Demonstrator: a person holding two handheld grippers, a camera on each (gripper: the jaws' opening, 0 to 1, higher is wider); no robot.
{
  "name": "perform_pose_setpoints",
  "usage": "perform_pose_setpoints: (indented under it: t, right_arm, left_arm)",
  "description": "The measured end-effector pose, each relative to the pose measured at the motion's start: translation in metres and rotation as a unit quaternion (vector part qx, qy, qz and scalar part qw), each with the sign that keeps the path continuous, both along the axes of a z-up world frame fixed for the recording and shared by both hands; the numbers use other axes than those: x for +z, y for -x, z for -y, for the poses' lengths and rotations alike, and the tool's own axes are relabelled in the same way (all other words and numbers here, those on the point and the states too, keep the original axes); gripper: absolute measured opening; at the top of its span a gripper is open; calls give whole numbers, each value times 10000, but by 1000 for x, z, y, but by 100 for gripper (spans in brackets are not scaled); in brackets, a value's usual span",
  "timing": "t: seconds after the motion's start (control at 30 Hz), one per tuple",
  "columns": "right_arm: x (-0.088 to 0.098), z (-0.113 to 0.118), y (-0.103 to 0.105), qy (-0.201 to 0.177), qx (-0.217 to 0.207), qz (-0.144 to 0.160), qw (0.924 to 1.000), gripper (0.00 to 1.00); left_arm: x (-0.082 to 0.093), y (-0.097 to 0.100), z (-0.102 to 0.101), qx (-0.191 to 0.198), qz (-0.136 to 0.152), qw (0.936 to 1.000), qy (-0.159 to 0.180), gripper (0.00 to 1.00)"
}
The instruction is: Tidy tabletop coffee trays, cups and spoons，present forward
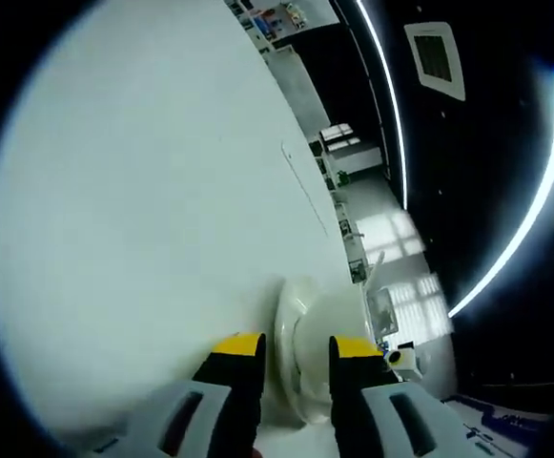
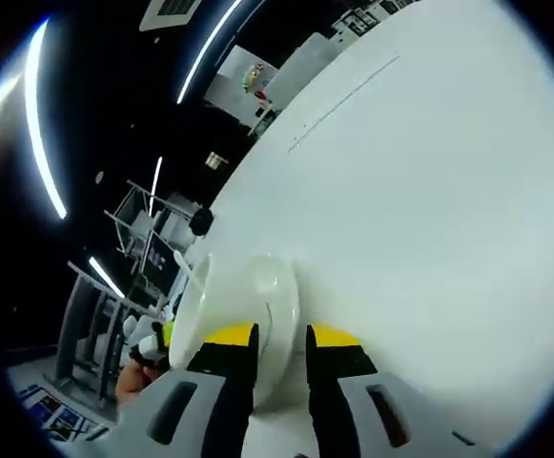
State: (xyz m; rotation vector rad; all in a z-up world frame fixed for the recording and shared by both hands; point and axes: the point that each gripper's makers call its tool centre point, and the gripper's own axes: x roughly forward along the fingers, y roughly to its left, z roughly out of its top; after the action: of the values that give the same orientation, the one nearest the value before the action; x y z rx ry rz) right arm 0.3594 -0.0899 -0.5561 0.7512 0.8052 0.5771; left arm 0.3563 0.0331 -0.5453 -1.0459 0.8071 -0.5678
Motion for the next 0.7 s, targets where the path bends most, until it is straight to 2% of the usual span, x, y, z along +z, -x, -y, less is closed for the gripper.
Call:
perform_pose_setpoints:
  t: [0.27,0.33,0.37,0.4,0.53,0.7]
  right_arm:
    - [-3,-7,6,92,61,-144,9998,15]
    - [-6,-5,6,214,13,-235,9995,10]
    - [-9,-4,6,336,0,-284,9990,9]
    - [-7,-5,6,259,-10,-318,9992,8]
    - [-9,-4,7,351,-132,-614,9974,7]
    - [-10,-4,8,313,-226,-856,9956,6]
  left_arm:
    - [-9,-2,5,8,-248,9996,-118,15]
    - [-16,-2,2,67,-385,9989,-240,9]
    - [-15,-3,2,76,-430,9989,-174,9]
    - [-15,-2,3,77,-458,9988,-164,9]
    - [-15,3,5,176,-708,9973,-36,9]
    - [-16,2,4,195,-863,9961,-13,8]
